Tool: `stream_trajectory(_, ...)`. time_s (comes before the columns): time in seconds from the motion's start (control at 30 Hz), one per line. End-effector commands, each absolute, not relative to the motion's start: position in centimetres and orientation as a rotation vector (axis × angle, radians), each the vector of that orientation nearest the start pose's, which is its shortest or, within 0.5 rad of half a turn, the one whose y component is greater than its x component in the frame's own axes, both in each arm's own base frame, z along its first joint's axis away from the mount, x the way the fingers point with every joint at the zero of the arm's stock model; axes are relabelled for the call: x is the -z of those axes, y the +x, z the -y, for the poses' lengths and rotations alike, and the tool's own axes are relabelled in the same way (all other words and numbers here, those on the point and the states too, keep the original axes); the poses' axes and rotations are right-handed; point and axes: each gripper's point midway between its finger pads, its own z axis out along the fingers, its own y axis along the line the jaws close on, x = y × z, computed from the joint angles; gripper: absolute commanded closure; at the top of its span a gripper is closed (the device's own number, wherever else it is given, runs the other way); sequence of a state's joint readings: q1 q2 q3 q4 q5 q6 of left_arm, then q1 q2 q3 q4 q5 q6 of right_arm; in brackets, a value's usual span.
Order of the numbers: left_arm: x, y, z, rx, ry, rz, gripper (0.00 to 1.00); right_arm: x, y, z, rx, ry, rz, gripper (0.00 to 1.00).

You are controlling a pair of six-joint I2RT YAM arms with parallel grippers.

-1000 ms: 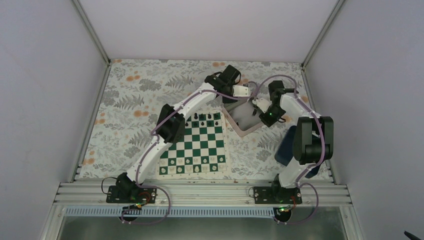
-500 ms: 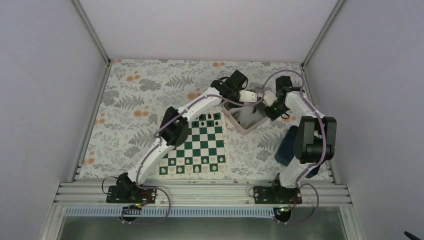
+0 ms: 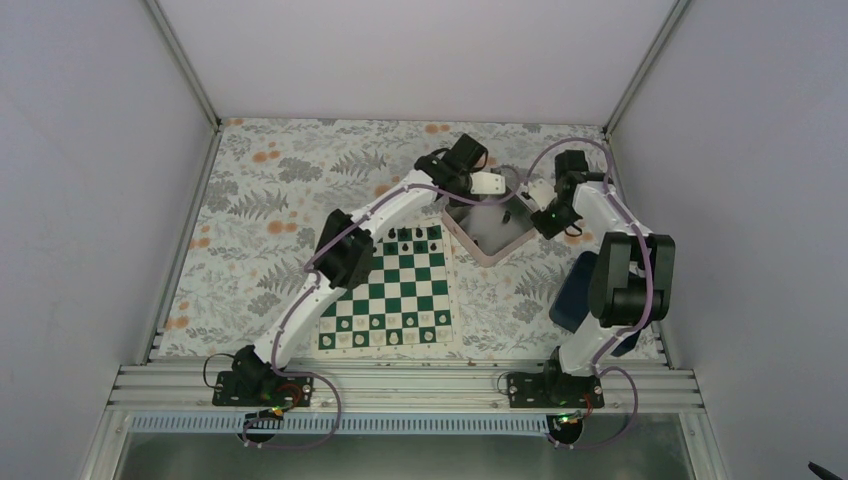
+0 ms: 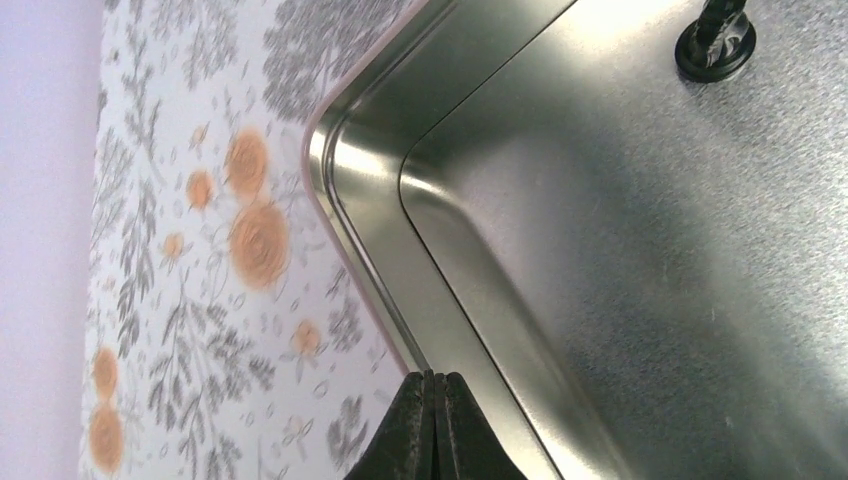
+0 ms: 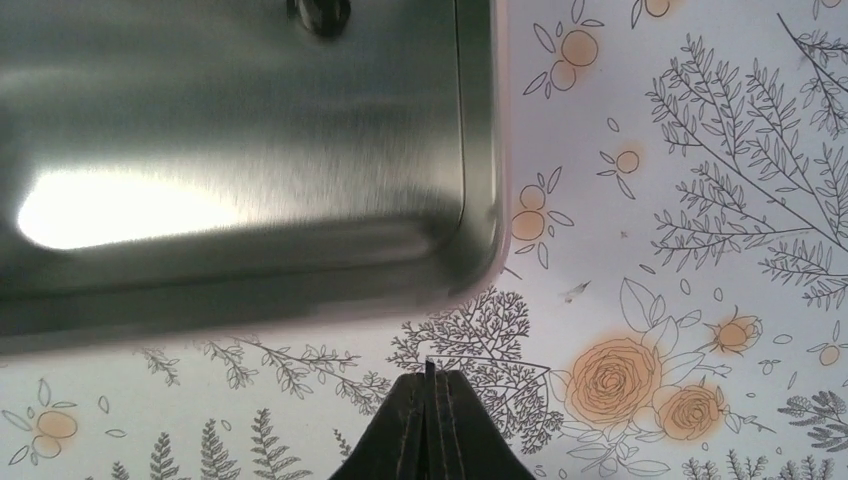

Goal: Set up the chess pieces on the board
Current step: Adjust the storage box at the center of the board.

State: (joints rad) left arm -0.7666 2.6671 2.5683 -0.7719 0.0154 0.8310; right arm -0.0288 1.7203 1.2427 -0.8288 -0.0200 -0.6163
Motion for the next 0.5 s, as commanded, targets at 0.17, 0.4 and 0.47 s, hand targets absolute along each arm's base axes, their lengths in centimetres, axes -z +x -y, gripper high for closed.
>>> stream_trajectory(0.17,-9.5,52.5,38.2,-0.125,1.659,-1.841,0.98,-9.8,35.8,1.2,0.107,-0.786,-2.723,0.96)
stream_trajectory(0.4,-13.7,52.6,39.7,0.025,1.591,-1.753,0.98,-9.7,35.9,0.7,0.067,-0.776,-2.727,0.96)
stream_trajectory(0.47,-14.8,53.3,40.1,-0.002,1.555,-1.718,0.98,-9.8,35.9,0.7,0.065,-0.775,-2.728,0.96)
